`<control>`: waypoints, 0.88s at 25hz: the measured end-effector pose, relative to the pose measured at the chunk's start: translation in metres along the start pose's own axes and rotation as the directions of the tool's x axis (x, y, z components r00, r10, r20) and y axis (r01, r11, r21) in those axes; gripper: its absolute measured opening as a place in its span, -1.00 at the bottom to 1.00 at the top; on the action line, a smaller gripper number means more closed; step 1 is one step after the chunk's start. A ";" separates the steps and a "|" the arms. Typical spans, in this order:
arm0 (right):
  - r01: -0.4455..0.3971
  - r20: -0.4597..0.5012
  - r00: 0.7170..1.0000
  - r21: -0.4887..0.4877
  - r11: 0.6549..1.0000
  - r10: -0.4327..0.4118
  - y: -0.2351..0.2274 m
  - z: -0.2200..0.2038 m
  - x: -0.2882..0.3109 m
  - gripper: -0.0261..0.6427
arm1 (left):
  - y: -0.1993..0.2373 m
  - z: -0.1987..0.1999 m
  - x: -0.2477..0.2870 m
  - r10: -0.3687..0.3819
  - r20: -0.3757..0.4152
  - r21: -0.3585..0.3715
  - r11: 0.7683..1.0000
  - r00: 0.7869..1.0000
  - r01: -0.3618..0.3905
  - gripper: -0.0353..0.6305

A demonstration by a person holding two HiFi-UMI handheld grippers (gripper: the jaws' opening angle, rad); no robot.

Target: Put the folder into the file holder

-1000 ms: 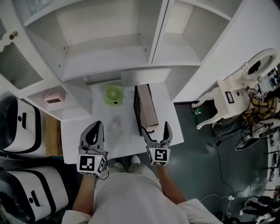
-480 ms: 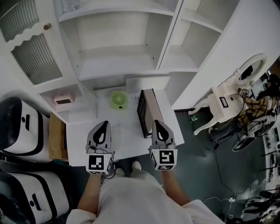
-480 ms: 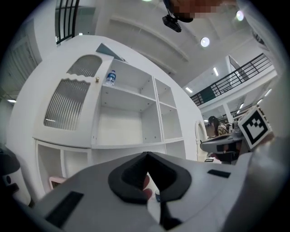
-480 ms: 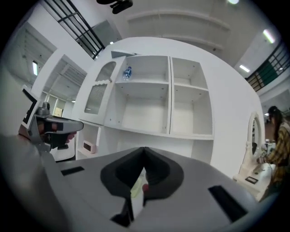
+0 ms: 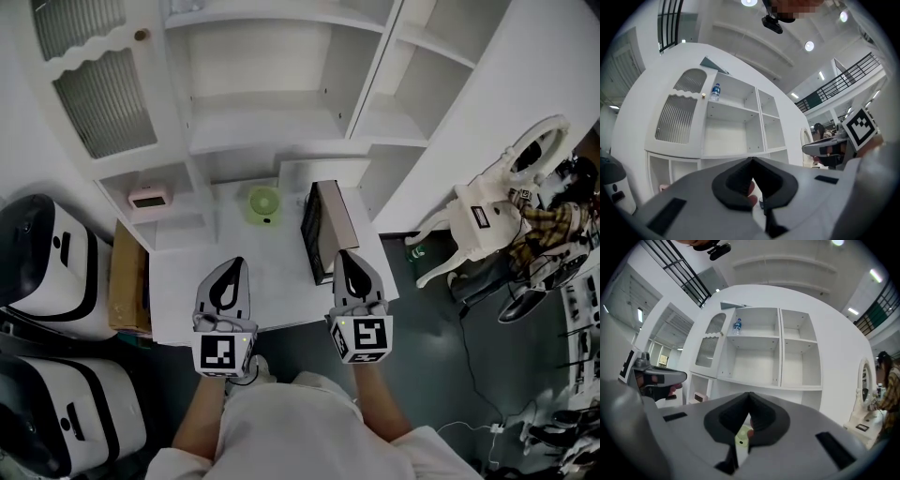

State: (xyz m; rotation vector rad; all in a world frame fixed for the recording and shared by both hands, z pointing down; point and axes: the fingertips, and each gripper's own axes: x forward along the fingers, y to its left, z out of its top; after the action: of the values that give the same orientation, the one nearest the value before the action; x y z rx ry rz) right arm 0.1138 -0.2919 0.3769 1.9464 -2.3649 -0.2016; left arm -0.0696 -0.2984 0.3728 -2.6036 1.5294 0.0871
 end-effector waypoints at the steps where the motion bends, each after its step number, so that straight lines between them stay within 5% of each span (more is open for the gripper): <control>1: -0.004 0.004 1.000 0.001 1.000 0.004 0.000 0.001 -0.006 -0.93 | -0.006 0.002 -0.006 0.002 0.001 0.000 1.000 1.000 -0.002 -0.92; 15: -0.153 0.037 0.988 0.004 0.988 0.153 -0.012 0.000 -0.166 -0.94 | -0.144 0.022 -0.113 0.087 -0.040 -0.005 0.996 0.995 -0.087 -0.92; 22: -0.149 0.056 0.988 0.044 0.988 0.147 -0.009 0.010 -0.223 -0.94 | -0.176 0.045 -0.155 0.083 -0.017 0.027 0.996 0.996 -0.082 -0.92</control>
State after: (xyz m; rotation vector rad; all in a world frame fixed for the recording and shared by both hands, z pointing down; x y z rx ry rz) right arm 0.1648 -0.0748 0.3720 1.7960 -2.5582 -0.1909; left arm 0.0096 -0.0734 0.3584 -2.5281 1.6325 0.0509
